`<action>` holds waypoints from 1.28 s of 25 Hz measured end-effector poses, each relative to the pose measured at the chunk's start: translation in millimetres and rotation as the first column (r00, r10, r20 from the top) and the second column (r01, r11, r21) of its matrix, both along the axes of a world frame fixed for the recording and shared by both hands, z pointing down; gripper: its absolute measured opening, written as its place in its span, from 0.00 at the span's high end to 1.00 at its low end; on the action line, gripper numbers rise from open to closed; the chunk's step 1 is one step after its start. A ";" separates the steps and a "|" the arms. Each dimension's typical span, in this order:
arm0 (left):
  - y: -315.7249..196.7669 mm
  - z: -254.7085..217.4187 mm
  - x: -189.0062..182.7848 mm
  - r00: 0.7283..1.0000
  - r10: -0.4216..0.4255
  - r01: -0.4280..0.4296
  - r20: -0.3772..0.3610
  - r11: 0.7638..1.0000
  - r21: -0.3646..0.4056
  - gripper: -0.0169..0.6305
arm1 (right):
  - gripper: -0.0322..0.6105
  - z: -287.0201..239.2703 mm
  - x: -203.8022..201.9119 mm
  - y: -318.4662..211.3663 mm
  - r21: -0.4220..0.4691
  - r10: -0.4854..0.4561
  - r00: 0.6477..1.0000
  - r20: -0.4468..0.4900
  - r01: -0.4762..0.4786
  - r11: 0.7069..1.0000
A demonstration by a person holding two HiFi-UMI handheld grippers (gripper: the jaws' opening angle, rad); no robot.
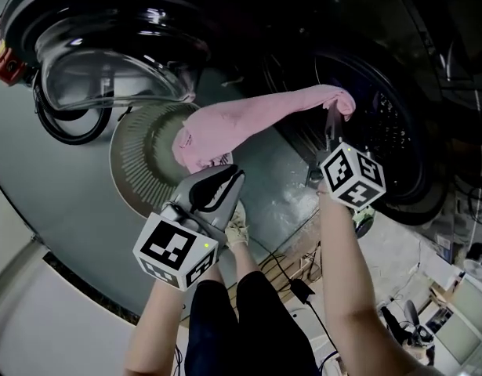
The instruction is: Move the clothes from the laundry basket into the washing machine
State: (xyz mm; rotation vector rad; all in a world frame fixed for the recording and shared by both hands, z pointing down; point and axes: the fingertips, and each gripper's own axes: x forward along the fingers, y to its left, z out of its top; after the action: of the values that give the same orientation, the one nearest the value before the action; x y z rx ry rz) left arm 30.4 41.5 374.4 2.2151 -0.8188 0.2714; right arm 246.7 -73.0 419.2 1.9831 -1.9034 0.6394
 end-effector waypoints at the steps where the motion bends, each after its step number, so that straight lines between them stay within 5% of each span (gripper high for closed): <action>1: 1.5 2.7 0.0 1.000 0.001 -0.001 0.000 1.000 -0.003 0.92 | 0.80 1.9 10.3 -7.6 0.001 0.020 1.000 -0.019 -0.020 1.000; 6: 9.4 16.1 -2.5 1.000 0.000 0.000 0.005 1.000 -0.020 0.92 | 0.79 5.8 54.8 -36.9 0.011 0.123 0.985 -0.121 -0.122 0.992; 10: 16.8 30.0 -3.8 1.000 0.001 0.000 0.012 0.999 -0.041 0.92 | 0.74 39.2 81.6 -34.8 -0.085 0.209 0.967 -0.146 -0.223 0.971; 12: 19.8 37.4 -4.0 1.000 0.004 -0.003 0.020 0.999 -0.049 0.92 | 0.65 65.8 95.7 -24.8 -0.174 0.297 0.949 -0.103 -0.311 0.934; 15: 22.4 46.6 -5.5 0.999 0.007 -0.005 0.036 0.998 -0.056 0.92 | 0.34 93.9 98.7 -14.4 -0.289 0.356 0.934 -0.009 -0.343 0.894; 16: 22.8 49.8 -6.6 0.999 0.007 -0.005 0.045 0.998 -0.057 0.92 | 0.34 94.4 96.3 -12.6 -0.296 0.351 0.936 -0.002 -0.336 0.894; 22: 16.5 74.1 -15.8 0.992 -0.013 0.022 0.126 0.997 -0.070 0.81 | 0.37 59.1 39.2 -4.3 -0.185 0.131 0.991 0.026 -0.125 0.975; 25: 12.7 91.7 -20.1 0.984 -0.005 0.020 0.180 0.996 -0.085 0.77 | 0.48 44.4 -9.1 14.8 -0.135 -0.030 0.997 0.068 0.039 0.990; 29: 10.6 111.0 -22.4 0.979 0.005 0.021 0.206 0.992 -0.123 0.74 | 0.47 47.2 -81.7 52.7 -0.137 -0.193 0.951 0.242 0.231 0.963; 32: 11.2 116.1 -24.3 0.977 -0.006 0.035 0.215 0.991 -0.129 0.74 | 0.41 76.3 -135.8 85.5 -0.198 -0.285 0.891 0.353 0.368 0.908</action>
State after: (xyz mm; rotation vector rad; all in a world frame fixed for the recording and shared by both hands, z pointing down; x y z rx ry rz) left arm 6.1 52.7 490.6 2.0762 -0.9113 0.5470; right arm 110.9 12.5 495.5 1.4140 -2.1396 1.0955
